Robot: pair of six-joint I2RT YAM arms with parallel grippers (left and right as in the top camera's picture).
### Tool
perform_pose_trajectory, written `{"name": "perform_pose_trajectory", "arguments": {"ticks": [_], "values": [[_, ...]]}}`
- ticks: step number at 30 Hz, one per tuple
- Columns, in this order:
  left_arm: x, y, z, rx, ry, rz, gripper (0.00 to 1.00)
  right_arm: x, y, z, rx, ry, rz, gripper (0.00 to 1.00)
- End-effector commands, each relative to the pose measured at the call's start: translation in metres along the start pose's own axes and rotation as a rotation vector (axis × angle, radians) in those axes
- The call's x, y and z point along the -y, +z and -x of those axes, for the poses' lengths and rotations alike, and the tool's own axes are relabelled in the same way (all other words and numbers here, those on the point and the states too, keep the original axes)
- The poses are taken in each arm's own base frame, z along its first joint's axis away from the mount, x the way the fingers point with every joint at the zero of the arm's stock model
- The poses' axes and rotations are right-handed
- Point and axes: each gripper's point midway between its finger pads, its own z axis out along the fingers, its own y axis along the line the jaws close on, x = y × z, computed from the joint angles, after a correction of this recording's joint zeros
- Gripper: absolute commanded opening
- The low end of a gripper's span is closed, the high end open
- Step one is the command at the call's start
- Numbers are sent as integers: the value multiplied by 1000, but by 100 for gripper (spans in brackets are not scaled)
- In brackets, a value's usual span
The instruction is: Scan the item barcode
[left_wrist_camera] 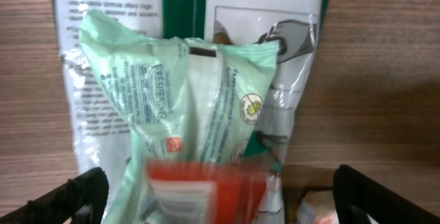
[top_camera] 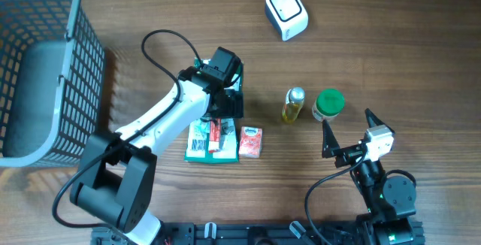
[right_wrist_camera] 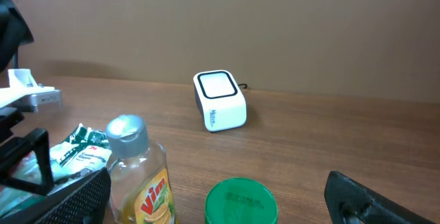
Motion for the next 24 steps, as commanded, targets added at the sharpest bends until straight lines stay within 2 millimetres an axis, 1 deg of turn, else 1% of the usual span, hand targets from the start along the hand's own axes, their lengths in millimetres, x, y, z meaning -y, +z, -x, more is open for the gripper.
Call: {"name": "perform_pose_trajectory", "arguments": {"ticks": [1, 6, 8, 10, 11, 12, 13, 14, 18, 21, 24], "values": [[-3, -31, 18, 80, 6, -14, 100, 3, 0, 0, 2, 6, -18, 100], [-2, -64, 25, 134, 5, -41, 100, 3, 0, 0, 2, 6, -18, 100], [-6, -82, 27, 163, 20, -50, 100, 3, 0, 0, 2, 6, -18, 100], [-12, -94, 31, 194, 25, -52, 100, 3, 0, 0, 2, 6, -18, 100], [-20, -101, 35, 221, 4, -40, 100, 3, 0, 0, 2, 6, -18, 100], [-27, -104, 38, 237, -10, -27, 100, 3, 0, 0, 2, 6, -18, 100], [-38, -108, 43, 258, -35, -6, 100, 3, 0, 0, 2, 6, -18, 100], [-50, -112, 47, 273, -68, 10, 100, 3, 0, 0, 2, 6, -18, 100], [-88, -113, 56, 279, -171, 43, 100, 3, 0, 0, 2, 6, -18, 100], [-103, -113, 59, 282, -215, 57, 100, 3, 0, 0, 2, 6, -18, 100], [-111, -113, 60, 283, -236, 64, 100, 3, 0, 0, 2, 6, -18, 99]]}}
